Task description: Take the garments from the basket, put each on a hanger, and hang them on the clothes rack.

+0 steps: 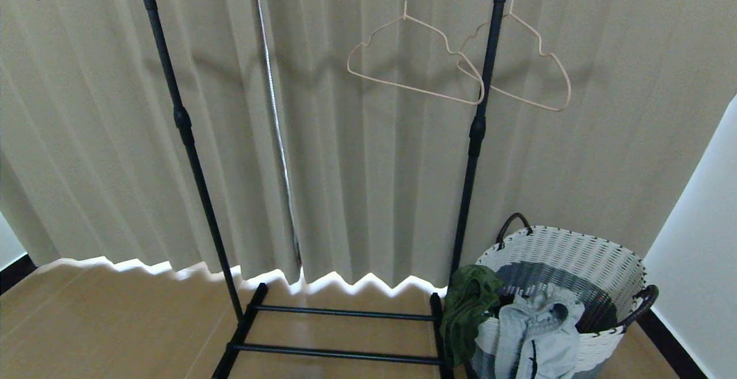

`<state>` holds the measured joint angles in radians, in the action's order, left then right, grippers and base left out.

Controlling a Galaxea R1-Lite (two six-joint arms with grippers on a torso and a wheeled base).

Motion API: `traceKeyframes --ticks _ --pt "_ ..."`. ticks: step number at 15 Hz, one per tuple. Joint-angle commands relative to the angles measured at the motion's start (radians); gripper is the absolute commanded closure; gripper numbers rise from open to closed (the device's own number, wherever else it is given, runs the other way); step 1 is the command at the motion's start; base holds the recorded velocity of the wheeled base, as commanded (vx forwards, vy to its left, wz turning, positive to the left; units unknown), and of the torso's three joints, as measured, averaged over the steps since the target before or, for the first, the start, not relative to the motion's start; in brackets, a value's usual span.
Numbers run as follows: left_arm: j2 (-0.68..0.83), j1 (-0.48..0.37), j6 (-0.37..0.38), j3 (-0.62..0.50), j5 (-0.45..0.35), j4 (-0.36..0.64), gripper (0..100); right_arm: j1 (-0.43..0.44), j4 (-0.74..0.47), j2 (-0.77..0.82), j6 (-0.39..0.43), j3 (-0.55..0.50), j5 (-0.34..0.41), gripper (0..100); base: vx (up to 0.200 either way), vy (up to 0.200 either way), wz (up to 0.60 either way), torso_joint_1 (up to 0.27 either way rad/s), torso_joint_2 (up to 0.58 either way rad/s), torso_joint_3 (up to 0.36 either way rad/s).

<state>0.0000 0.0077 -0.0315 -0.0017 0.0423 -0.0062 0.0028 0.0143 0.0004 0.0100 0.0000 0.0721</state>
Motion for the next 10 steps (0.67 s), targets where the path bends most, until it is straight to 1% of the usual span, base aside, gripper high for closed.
traceKeyframes --ticks 1,3,10 --pt "0.002 0.000 -0.002 0.000 0.001 0.000 0 0.000 0.001 0.001 0.001 0.000 0.000 0 0.000 0.000 0.00 0.000 0.00 0.000" --pt "0.002 0.000 -0.002 0.000 0.002 -0.001 0 0.000 0.001 0.001 0.001 0.000 0.000 0 0.000 0.000 0.00 0.000 0.00 0.000" --pt "0.002 0.000 -0.004 0.000 0.002 -0.001 0 0.000 0.001 0.001 -0.001 0.000 -0.002 0 0.200 0.000 0.00 0.000 0.00 0.000"
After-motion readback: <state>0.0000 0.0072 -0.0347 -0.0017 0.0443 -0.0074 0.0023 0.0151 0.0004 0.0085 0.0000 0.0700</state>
